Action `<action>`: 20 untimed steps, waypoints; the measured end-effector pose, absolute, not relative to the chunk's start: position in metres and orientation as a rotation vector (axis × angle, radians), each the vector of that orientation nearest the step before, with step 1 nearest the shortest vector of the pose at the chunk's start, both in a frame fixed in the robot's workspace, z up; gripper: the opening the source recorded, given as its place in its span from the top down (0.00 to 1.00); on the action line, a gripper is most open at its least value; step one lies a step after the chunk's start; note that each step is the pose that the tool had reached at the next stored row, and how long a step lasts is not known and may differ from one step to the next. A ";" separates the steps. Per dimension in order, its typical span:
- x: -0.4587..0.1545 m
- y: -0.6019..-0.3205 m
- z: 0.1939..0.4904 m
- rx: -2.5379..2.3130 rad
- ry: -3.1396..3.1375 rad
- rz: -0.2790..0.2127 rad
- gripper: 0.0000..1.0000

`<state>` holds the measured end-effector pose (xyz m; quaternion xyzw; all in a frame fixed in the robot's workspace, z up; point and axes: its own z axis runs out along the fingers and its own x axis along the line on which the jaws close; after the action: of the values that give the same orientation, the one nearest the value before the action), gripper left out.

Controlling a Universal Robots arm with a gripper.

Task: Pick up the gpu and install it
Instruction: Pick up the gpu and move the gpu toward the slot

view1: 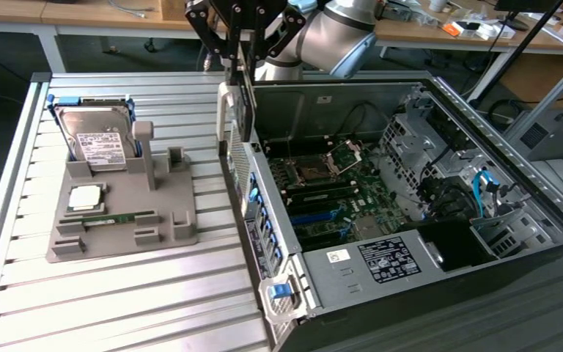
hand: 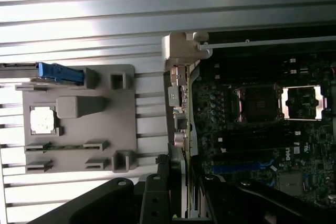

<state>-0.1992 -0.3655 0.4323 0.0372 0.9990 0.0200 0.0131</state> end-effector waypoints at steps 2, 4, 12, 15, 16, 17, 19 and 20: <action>-0.198 -0.366 0.432 0.116 3.113 0.062 0.73; -0.197 -0.366 0.432 0.116 3.113 0.062 0.73; -0.194 -0.365 0.432 0.116 3.113 0.062 0.73; -0.192 -0.365 0.432 0.116 3.113 0.062 0.73; -0.192 -0.365 0.432 0.116 3.113 0.062 0.73; -0.191 -0.366 0.432 0.116 3.113 0.062 0.73; -0.190 -0.366 0.432 0.116 3.113 0.062 0.73; -0.190 -0.366 0.432 0.116 3.113 0.062 0.73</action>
<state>-0.1898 -0.3655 0.4323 0.0372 0.9990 0.0200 0.0131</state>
